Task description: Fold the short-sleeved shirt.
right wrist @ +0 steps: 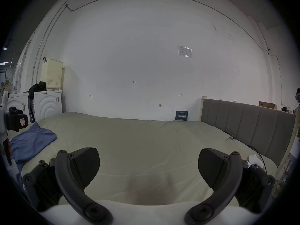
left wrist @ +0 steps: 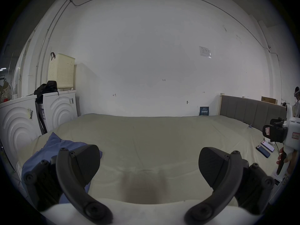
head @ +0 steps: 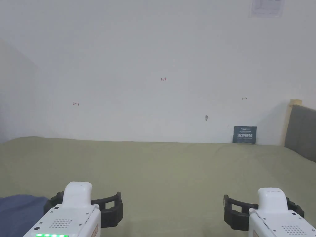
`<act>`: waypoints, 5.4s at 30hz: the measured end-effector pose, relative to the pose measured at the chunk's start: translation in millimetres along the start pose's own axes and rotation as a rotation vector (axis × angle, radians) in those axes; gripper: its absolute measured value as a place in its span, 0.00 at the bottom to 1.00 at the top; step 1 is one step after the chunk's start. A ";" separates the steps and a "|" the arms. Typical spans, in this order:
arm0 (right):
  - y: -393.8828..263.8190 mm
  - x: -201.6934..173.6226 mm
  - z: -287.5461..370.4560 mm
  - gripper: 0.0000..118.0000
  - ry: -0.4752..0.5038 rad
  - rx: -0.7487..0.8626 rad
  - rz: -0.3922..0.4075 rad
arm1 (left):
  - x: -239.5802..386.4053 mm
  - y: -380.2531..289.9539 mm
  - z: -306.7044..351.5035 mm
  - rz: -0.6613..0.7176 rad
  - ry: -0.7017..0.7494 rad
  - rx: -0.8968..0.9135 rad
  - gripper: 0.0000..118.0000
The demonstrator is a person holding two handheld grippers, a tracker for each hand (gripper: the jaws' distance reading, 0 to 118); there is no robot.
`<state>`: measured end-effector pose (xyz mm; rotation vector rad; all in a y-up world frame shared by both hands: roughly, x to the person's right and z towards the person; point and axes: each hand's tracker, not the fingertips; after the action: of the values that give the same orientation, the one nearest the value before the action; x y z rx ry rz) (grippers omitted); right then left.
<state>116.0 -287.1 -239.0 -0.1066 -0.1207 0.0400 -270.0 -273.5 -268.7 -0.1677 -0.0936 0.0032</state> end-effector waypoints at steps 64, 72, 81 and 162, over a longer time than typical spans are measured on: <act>0.2 0.8 1.1 1.00 0.003 0.003 -0.008 | -9.1 -0.5 -2.2 0.074 -0.009 0.002 1.00; 0.0 -0.4 1.5 1.00 0.018 0.003 -0.007 | -8.2 -0.8 0.3 0.064 -0.017 0.019 1.00; 1.4 -2.6 1.3 1.00 0.025 -0.002 0.000 | -10.7 -1.0 -1.5 0.072 -0.020 0.013 1.00; 4.7 -374.0 -172.9 0.07 0.578 -0.170 0.142 | -333.3 -53.5 -262.2 0.252 0.120 -1.227 0.91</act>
<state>-234.1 -317.6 -454.3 -0.2915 0.4618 0.1393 -577.6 -373.5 -548.2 -1.4030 0.0585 0.1898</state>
